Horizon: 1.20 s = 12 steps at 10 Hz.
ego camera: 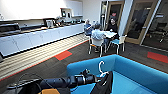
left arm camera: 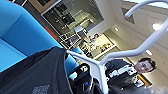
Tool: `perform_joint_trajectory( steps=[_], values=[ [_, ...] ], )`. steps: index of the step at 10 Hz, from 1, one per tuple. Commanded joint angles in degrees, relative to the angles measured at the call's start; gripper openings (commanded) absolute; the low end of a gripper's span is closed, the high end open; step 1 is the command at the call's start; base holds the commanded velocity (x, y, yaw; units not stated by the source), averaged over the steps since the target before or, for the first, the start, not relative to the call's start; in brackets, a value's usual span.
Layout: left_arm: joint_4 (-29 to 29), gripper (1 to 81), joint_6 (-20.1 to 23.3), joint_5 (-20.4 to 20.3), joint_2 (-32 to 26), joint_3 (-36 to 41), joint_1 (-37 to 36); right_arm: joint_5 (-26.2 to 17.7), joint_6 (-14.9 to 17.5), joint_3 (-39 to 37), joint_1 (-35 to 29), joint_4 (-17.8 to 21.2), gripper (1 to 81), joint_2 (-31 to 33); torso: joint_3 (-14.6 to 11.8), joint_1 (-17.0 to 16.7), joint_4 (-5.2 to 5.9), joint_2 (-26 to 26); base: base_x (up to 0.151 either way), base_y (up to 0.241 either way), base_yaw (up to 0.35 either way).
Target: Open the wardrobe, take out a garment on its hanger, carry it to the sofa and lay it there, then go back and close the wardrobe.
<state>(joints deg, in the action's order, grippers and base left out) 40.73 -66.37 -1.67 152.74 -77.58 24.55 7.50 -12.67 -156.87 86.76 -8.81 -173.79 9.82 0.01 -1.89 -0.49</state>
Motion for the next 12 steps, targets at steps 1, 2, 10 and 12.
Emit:
perform_joint_trajectory(
  steps=[1, 2, 10, 12],
  values=[
    [-0.21, 1.0, -0.17, -1.93, 3.37, -1.61, -11.14, -2.93, 0.10, 0.17, -1.98, 0.29, 81.1, 0.00, 3.63, 0.00, 0.00, 0.00, 0.000, 0.000, 0.000],
    [-0.39, 1.0, -0.26, -1.85, 5.21, -3.62, -12.28, -3.01, 0.10, 0.26, -1.89, 0.29, 81.1, 0.00, 1.36, 0.00, 0.00, 0.00, 0.000, 0.000, 0.000],
    [-0.21, 1.0, -0.26, 0.53, 3.47, -14.00, -16.24, -3.01, 0.19, 0.26, -2.16, 0.20, 81.1, -0.53, 2.84, 0.07, 0.00, 0.04, 0.000, 0.000, 0.000],
    [-0.12, 1.0, -0.17, 0.62, 1.26, -14.27, -16.86, -3.01, 0.19, 0.26, -2.07, 0.20, 81.1, -0.62, 2.84, 0.07, 0.00, 0.04, 0.000, 0.000, 0.000]
  ],
)
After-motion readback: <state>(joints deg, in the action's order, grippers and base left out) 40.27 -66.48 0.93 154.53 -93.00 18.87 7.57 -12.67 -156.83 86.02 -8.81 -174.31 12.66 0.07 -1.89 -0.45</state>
